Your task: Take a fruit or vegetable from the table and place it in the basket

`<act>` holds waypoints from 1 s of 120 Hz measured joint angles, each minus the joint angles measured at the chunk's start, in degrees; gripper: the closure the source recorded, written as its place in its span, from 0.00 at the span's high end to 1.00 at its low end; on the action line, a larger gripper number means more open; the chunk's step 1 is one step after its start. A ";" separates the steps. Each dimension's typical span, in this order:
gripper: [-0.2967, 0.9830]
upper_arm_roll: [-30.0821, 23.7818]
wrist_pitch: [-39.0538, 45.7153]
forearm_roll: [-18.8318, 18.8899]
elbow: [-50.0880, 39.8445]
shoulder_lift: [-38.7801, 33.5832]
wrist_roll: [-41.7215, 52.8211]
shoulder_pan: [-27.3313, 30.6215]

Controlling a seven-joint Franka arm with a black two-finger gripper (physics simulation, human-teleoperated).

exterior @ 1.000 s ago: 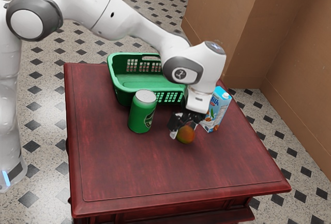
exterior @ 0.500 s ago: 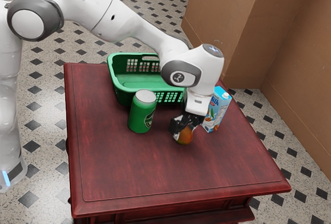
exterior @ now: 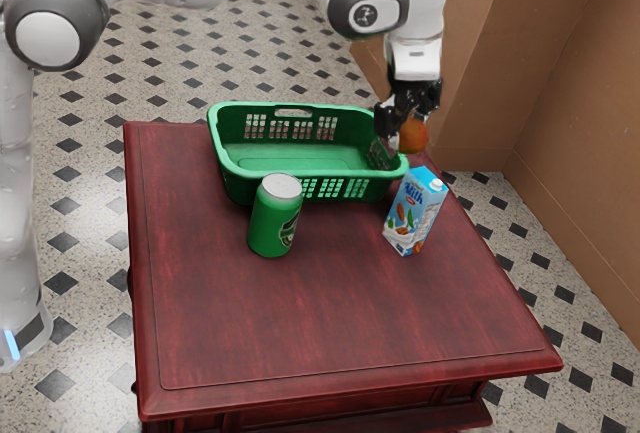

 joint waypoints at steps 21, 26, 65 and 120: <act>0.45 -0.14 -2.67 -0.55 4.15 4.91 2.66 13.41; 0.45 -0.11 -3.01 -0.83 4.46 5.62 3.27 14.02; 0.45 -0.24 -3.84 -1.52 5.59 11.12 7.00 16.81; 0.75 0.58 -6.75 -3.77 5.59 11.91 9.89 17.59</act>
